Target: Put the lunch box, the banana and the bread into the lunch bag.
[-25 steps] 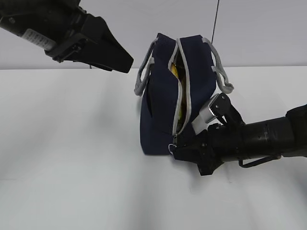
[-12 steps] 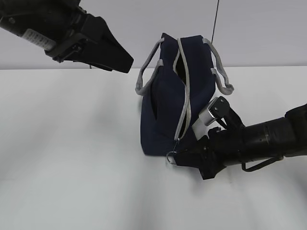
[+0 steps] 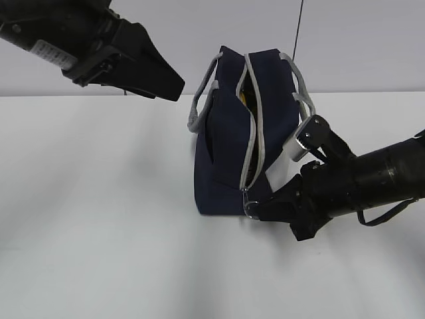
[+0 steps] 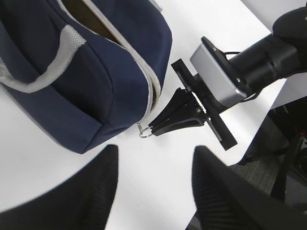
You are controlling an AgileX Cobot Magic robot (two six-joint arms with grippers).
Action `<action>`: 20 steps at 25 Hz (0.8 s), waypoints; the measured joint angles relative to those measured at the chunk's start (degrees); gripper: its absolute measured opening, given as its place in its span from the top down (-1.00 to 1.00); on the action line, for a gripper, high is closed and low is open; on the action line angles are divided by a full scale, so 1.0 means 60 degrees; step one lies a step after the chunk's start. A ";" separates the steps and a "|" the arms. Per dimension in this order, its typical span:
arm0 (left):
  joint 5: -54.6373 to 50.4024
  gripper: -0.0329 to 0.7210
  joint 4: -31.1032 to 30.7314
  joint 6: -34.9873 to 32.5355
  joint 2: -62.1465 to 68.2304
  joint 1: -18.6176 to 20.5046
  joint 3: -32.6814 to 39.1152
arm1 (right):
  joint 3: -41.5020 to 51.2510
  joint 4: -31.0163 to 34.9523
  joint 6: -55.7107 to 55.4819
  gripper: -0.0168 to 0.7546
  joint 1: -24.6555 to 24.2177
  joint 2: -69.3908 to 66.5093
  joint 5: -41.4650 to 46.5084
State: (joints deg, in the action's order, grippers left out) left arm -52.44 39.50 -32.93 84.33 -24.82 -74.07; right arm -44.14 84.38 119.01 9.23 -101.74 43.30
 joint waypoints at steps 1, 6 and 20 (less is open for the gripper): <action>0.0000 -0.04 0.0000 0.0000 0.0000 0.0000 0.0000 | 0.0000 -0.0086 -0.0102 1.00 0.0000 0.0132 -0.0004; 0.0000 -0.04 0.0000 0.0000 0.0000 0.0000 0.0000 | 0.0000 -0.0307 -0.0422 1.00 0.0000 0.0845 -0.0004; -0.0453 0.05 0.0000 0.0000 0.0000 0.0000 0.0000 | -0.0516 -0.0421 -0.0965 1.00 0.0000 0.2093 -0.0061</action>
State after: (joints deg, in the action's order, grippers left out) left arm -55.16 39.50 -32.93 84.33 -24.82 -74.07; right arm -47.23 81.86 113.22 9.23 -89.18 42.93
